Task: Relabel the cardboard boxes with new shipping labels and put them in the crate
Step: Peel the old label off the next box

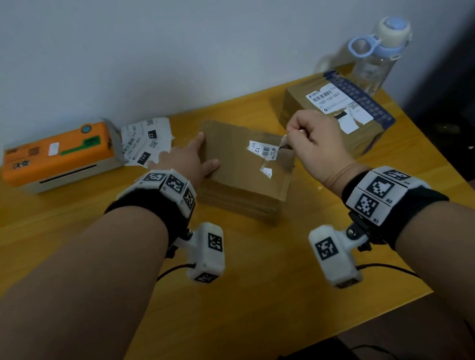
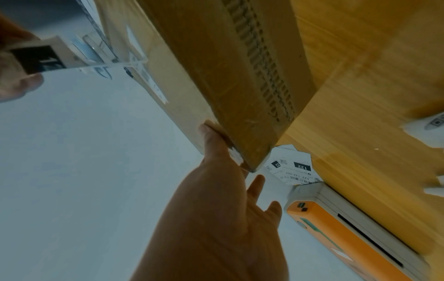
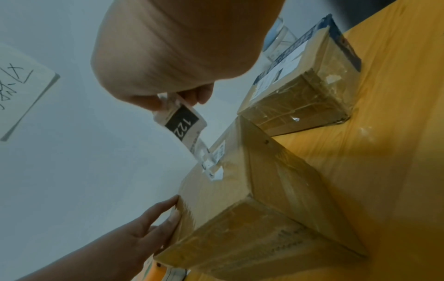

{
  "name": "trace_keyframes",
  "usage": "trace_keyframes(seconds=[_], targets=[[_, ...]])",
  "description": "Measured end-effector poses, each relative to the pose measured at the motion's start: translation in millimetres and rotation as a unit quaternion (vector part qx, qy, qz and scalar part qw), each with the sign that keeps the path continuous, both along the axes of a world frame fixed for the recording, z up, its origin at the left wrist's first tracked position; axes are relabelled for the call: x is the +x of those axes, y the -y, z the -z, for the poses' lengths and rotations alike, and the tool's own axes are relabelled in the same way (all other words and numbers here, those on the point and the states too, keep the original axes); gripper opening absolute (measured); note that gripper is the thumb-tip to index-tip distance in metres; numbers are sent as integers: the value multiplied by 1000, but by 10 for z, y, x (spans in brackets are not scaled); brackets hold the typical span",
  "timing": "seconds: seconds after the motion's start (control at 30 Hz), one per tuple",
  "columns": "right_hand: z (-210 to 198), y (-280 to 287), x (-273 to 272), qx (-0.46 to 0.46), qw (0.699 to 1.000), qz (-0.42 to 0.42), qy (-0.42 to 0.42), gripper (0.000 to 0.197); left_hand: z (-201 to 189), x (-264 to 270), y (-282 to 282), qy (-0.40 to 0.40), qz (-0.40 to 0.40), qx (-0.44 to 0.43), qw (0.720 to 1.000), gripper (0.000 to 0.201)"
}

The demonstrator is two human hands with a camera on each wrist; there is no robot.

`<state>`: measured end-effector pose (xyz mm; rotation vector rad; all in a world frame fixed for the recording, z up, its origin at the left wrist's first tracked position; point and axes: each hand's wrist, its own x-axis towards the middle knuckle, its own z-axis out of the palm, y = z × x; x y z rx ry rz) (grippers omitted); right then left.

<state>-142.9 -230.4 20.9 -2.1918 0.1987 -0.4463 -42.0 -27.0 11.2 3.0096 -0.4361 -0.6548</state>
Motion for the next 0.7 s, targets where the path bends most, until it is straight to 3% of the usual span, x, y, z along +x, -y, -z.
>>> trace_keyframes(seconds=[0.37,0.53,0.6,0.7], targets=[[-82,20,1,42,997,42,49,17,55,-24,97,20,-42,-61,997,66],[-314,19,76,165,974,94,120,26,47,-16,111,25,-52,-69,996,66],[-381,41,146,178,975,90,94,20,32,-12,101,49,-40,-65,996,68],[-317,-57,216,166,986,9,-22,10,-41,20,68,64,-1,-107,992,62]])
